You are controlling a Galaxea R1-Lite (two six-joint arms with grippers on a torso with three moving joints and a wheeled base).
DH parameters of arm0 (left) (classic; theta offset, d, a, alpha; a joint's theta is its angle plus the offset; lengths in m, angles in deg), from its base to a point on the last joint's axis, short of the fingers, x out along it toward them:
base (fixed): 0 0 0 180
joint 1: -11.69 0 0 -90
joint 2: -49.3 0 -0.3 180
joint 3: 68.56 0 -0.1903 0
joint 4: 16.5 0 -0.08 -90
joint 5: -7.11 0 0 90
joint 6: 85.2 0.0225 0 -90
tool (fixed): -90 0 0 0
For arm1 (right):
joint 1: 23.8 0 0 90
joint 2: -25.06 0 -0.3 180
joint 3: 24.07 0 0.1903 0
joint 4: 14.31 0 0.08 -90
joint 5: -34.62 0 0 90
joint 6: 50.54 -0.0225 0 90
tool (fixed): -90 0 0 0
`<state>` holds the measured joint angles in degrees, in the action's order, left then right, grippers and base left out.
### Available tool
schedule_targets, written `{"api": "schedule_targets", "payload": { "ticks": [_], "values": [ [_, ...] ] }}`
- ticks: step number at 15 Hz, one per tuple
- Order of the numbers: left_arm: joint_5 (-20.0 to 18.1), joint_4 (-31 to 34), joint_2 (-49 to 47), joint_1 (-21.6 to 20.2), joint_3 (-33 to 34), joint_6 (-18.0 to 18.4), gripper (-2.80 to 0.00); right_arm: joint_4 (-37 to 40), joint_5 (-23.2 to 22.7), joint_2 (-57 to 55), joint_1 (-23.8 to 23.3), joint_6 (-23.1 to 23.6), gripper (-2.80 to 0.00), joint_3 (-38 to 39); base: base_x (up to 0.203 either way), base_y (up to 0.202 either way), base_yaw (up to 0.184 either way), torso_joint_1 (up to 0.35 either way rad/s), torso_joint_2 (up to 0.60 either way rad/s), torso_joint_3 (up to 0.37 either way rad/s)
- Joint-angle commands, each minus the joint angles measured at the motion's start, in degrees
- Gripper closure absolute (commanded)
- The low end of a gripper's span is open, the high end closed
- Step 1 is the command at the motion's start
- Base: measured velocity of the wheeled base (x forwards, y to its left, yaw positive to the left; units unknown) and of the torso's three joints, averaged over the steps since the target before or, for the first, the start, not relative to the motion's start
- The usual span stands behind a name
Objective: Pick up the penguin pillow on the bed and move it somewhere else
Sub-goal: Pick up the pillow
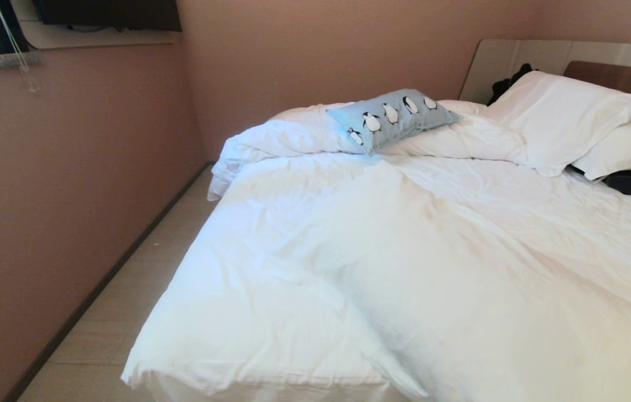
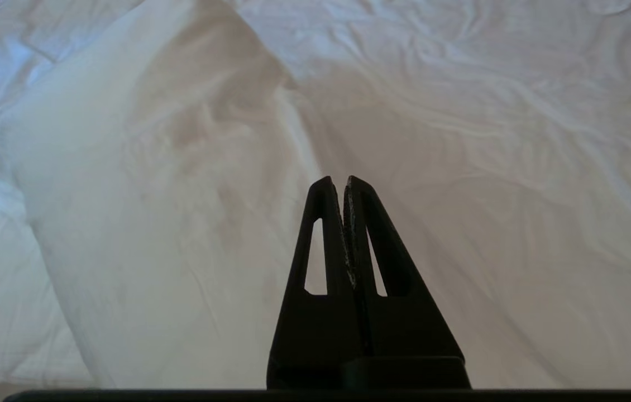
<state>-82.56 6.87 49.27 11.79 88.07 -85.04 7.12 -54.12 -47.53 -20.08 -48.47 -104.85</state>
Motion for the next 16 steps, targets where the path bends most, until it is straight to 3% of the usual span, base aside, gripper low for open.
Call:
{"api": "schedule_targets", "payload": {
  "ticks": [1,8,16],
  "values": [
    [0.02,0.00,-0.01,-0.01,0.05,0.02,0.00,-0.61,0.42,-12.68,2.78,-6.67,0.00,-3.39,0.000,0.000,0.000,0.000,0.00,0.000],
    [0.02,0.00,0.02,-0.01,0.00,0.02,0.00,0.29,3.00,-32.85,4.87,-13.66,0.00,-11.60,0.000,0.000,0.000,0.000,0.00,0.000],
    [0.02,0.00,0.02,-0.01,0.00,0.02,0.00,0.14,2.98,-30.66,3.98,-13.27,0.00,-10.90,0.000,0.000,0.000,0.000,0.00,0.000]
  ]
}}
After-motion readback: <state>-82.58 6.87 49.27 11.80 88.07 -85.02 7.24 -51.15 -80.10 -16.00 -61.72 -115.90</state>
